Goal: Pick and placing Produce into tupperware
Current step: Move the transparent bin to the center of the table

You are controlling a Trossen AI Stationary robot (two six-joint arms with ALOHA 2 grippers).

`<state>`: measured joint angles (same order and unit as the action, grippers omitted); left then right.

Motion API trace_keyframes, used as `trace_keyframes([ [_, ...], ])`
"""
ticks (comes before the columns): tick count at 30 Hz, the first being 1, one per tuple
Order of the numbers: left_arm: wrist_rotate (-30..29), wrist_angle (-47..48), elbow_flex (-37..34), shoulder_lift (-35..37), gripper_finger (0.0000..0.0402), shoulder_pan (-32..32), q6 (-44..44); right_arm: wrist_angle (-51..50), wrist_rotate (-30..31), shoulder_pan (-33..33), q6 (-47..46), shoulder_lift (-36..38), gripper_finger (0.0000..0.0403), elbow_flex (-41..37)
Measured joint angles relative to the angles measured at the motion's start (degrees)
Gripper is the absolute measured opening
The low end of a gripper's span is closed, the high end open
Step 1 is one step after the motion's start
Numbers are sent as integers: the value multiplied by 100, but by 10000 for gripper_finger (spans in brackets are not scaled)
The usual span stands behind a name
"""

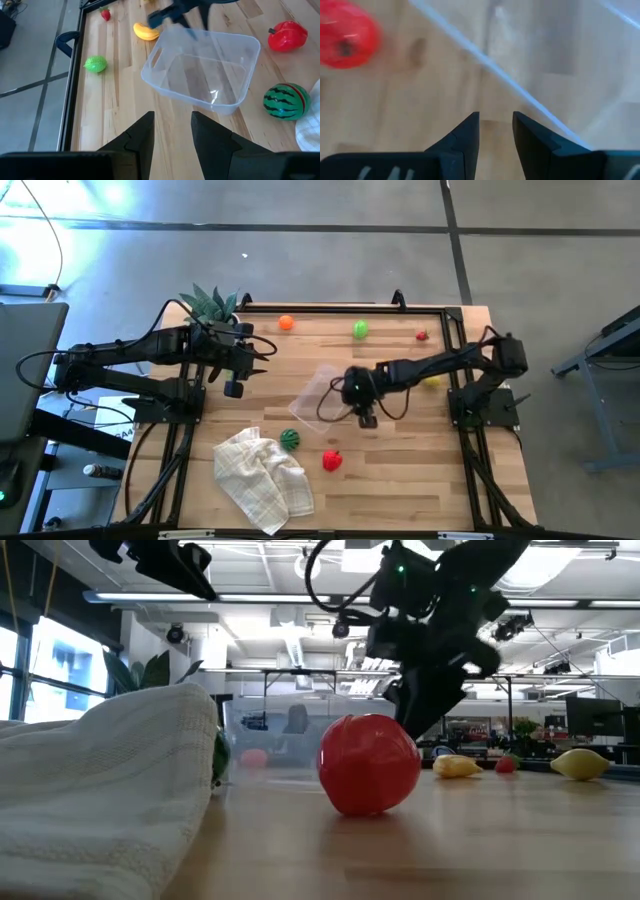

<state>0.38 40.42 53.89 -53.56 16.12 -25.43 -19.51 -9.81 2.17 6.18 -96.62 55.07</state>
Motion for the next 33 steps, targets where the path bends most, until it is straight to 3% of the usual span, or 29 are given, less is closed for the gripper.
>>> trace_keyframes([
  [10,1,-2,0,0,117,0,0,489,59,1146,145,31,107,12],
  [14,2,-2,0,0,117,0,2,135,-251,1342,-6,106,107,205],
  [19,2,-3,0,0,117,0,1,-104,-395,1068,-111,425,107,593],
  [23,0,0,0,0,117,0,0,286,-414,716,-274,520,107,853],
  [33,1,-2,0,0,117,0,2,476,-490,72,-225,-228,107,1062],
])
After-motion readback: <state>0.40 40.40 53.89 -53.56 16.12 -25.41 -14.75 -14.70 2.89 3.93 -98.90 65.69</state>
